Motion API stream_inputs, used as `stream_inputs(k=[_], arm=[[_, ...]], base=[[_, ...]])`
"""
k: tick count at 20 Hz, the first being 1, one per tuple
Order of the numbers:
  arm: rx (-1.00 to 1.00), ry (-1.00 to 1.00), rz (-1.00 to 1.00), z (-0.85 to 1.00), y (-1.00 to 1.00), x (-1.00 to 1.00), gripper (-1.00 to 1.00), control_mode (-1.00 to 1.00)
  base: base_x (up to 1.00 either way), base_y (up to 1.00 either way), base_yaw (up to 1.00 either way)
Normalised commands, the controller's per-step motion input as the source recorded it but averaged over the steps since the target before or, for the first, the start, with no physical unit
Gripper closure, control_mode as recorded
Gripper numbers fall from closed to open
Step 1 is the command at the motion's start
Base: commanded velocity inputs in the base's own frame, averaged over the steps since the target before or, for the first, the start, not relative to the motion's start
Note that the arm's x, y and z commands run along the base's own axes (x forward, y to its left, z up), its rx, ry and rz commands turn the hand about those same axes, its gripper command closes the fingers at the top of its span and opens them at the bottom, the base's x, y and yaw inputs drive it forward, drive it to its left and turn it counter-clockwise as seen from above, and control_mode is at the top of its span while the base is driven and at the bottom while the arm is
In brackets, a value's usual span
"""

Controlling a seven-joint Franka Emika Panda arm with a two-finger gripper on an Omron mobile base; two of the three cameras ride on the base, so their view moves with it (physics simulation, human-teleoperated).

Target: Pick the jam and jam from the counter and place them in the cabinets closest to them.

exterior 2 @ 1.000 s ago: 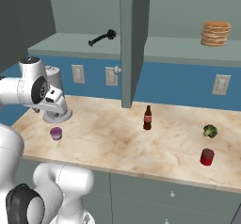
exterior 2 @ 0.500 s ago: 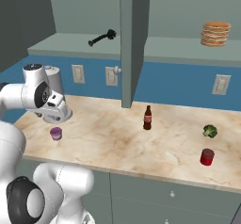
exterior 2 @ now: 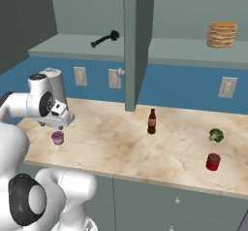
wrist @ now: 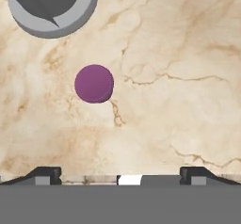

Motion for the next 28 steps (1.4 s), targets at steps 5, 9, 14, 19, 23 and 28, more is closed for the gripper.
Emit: stream_inputs(k=[5, 9, 14, 19, 23, 28], arm=[[0.0, 0.01, 0.0, -0.34, 0.11, 0.14, -1.0, -1.0], [0.0, 0.01, 0.0, -0.32, 0.11, 0.2, -1.0, -1.0], [0.0, 0.01, 0.0, -0.29, 0.15, 0.22, -1.0, -1.0], [0.0, 0.01, 0.0, -0.29, 0.17, 0.23, -1.0, -1.0], [0.0, 0.0, 0.0, -0.28, 0.14, 0.23, -1.0, -1.0], [0.0, 0.0, -0.01, -0.22, 0.07, 0.23, -1.0, -1.0]], base=[[0.0, 0.0, 0.0], [0.0, 0.0, 0.0], [0.0, 0.0, 0.0], [0.0, 0.0, 0.0], [0.0, 0.0, 0.0], [0.0, 0.0, 0.0]])
